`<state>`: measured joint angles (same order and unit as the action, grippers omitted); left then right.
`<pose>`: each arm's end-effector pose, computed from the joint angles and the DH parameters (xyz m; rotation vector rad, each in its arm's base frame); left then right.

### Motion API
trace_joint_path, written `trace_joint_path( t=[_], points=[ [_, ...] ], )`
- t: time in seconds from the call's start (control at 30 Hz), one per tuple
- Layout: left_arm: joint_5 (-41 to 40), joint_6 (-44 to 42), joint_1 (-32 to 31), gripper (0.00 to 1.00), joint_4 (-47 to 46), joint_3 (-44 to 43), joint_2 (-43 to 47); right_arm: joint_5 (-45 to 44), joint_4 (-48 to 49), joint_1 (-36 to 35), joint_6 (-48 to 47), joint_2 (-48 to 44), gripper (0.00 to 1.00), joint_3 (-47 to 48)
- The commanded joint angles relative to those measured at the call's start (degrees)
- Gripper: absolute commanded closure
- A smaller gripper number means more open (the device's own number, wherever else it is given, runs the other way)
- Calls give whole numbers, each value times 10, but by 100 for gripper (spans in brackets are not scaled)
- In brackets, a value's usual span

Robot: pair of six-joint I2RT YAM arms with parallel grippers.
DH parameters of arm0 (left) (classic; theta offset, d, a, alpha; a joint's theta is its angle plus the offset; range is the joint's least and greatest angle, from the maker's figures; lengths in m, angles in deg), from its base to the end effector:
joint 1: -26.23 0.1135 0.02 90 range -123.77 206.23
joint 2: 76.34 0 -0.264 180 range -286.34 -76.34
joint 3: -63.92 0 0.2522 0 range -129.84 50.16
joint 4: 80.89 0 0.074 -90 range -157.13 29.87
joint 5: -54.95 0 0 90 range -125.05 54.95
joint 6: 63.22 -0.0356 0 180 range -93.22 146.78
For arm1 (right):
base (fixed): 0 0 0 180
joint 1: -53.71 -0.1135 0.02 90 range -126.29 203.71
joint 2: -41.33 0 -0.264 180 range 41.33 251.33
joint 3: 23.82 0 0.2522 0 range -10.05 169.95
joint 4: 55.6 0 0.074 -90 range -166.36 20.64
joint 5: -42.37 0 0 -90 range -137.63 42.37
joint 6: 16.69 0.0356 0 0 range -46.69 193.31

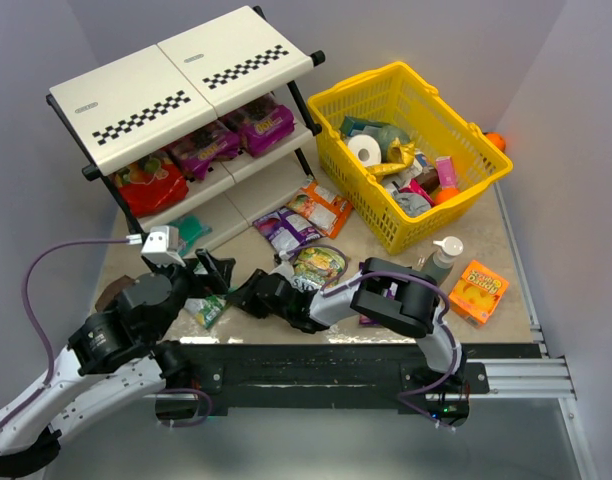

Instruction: Place and organize the candy bags onto the shelf

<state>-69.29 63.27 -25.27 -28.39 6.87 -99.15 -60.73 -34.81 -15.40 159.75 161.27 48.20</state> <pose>0.0676 -0.0528 0.3253 -0.1641 1.8562 -0.5105 0.1564 0.3872 0.1055 0.5200 2.3114 1.3544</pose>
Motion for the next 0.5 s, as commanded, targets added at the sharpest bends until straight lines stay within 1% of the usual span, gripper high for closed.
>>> trace_joint_path(
  t=[0.0, 0.03, 0.1, 0.13, 0.2, 0.23, 0.27, 0.4, 0.47],
  points=[
    [13, 14, 1, 0, -24, -2, -2, -75, -45, -2, -37, 18, 64, -4],
    [15, 13, 1, 0, -29, 0, -4, -76, -47, -2, -40, 19, 69, -3],
    [22, 13, 1, 1, -42, 4, -7, -85, -43, -2, -56, 21, 74, -3],
    [25, 12, 1, 1, -45, 7, -9, -89, -45, -2, -57, 21, 79, -3],
    [33, 15, 1, 0, -53, 10, -14, -106, -45, -2, -69, 17, 86, -7],
    [35, 15, 1, 0, -53, 12, -17, -112, -47, -2, -69, 14, 96, -10],
    [36, 16, 1, 0, -55, 13, -19, -116, -53, -2, -75, 10, 99, -18],
    [41, 19, 1, 0, -62, 22, -29, -155, -41, 0, -95, -22, 100, -57],
    [44, 23, 0, 1, -68, 29, -30, -176, -25, 2, -115, -52, 100, -91]
  ],
)
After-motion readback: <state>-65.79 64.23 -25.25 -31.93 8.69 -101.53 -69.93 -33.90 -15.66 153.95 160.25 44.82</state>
